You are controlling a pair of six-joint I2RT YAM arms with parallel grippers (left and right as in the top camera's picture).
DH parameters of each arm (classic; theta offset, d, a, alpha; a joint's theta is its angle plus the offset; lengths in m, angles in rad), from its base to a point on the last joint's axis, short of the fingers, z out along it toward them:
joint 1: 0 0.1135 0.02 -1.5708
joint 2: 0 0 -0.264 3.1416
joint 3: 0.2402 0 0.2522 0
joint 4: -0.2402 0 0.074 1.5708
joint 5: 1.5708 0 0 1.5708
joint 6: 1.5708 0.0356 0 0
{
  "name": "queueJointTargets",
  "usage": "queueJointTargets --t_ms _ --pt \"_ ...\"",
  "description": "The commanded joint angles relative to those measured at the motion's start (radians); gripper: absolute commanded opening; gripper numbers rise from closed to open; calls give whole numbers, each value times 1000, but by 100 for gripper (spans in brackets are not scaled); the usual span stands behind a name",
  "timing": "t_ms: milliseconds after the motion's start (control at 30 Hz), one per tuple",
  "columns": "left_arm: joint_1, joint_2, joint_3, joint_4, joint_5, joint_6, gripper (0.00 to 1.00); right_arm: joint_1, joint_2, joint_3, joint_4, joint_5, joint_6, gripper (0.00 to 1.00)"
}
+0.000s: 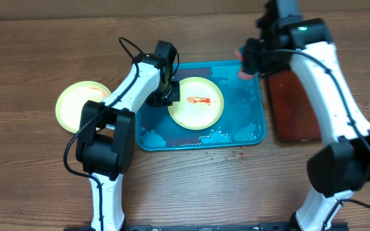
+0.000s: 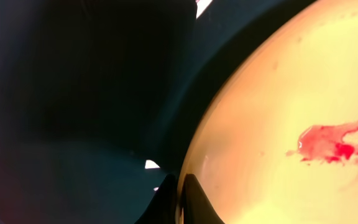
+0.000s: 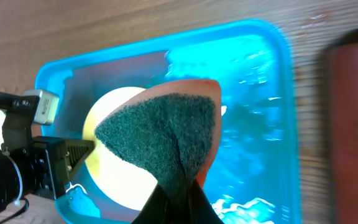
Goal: Clean dirty plates on tray and stack at the side
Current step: 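Scrub the second yellow plate with the sponge while left gripper holds it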
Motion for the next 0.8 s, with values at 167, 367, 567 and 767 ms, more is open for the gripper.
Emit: queueJointTargets --t_ms 167,367,567,767 --pt "-24 24 18 -18 106 -13 4 123 164 6 70 -12 82 4" --pt "-22 24 18 -18 106 -14 4 134 267 6 53 -13 111 4" --pt "-22 24 18 -18 106 -13 4 134 351 5 45 -12 111 4" --pt "-22 24 18 -22 108 -13 4 133 380 -43 69 26 113 4"
